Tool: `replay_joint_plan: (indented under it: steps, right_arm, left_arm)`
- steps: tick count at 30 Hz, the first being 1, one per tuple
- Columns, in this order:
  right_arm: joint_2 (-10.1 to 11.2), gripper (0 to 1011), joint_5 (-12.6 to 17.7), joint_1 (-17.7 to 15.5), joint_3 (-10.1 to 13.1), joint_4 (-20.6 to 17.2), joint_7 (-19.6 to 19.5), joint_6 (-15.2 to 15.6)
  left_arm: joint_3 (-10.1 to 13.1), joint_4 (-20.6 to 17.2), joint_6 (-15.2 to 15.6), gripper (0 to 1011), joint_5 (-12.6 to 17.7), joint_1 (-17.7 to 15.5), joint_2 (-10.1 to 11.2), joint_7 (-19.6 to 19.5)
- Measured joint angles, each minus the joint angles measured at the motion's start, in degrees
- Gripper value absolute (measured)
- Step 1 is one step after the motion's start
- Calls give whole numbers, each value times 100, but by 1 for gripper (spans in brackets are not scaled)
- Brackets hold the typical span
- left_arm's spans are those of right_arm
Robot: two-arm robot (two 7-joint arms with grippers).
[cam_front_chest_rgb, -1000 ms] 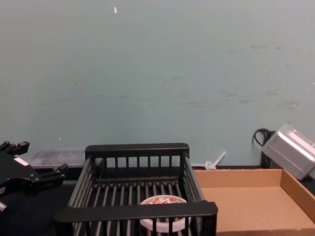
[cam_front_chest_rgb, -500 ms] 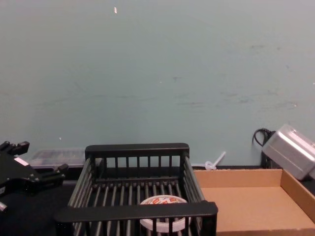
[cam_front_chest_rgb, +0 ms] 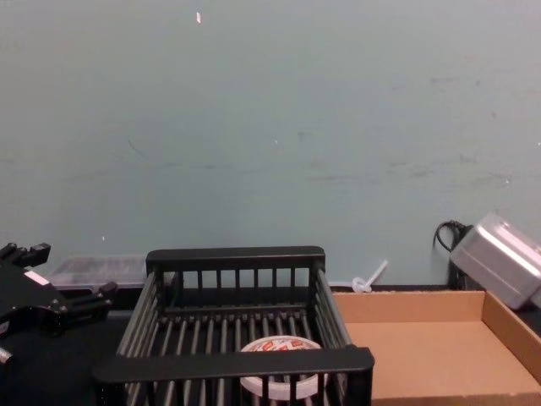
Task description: Pick up the white tape and place it into the black box , Pick up the silver tape and place it into the brown box.
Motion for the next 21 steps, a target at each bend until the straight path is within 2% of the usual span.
replay_joint_plan:
  steps: [9,21]
  right_arm:
    - [6,143,55,-37,102,-19,-28,-27]
    - [-100,143,244,-10,687,-81,-504,-94]
  left_arm:
    - [0,0,0,1001,0,0,0,0]
    - [0,0,0,1001,0,0,0,0]
